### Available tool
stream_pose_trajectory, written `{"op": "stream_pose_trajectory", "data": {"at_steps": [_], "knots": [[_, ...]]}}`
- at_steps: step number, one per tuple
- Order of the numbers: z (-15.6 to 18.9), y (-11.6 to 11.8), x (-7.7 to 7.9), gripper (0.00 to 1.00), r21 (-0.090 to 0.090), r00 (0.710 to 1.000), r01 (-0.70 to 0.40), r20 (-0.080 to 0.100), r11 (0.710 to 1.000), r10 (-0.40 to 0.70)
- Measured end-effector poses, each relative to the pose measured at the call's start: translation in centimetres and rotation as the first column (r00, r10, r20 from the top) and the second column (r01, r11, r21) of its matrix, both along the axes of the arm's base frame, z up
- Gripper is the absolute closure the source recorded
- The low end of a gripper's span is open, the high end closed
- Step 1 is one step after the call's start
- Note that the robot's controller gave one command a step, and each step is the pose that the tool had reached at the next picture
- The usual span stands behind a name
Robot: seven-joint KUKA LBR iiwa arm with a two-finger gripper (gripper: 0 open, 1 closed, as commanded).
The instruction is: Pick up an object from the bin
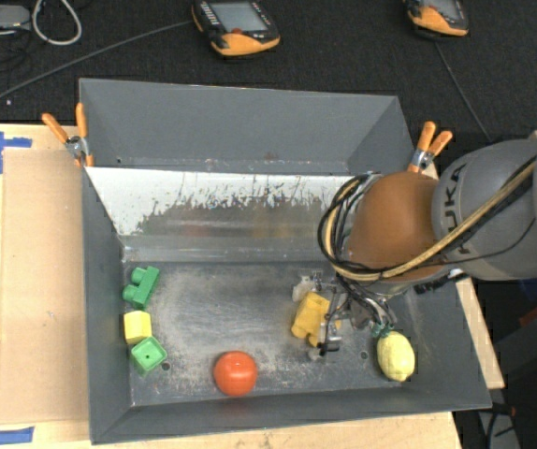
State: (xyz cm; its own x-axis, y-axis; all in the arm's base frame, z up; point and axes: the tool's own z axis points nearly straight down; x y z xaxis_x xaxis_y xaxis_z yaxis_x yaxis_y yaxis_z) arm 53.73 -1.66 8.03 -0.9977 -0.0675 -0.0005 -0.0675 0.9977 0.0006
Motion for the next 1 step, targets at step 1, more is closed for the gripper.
{"op": "stream_pose_trajectory", "data": {"at_steps": [1], "knots": [[1.23,-1.63,-1.98,0.00,0.003,0.984,-0.176,-0.003,0.984,0.176]]}}
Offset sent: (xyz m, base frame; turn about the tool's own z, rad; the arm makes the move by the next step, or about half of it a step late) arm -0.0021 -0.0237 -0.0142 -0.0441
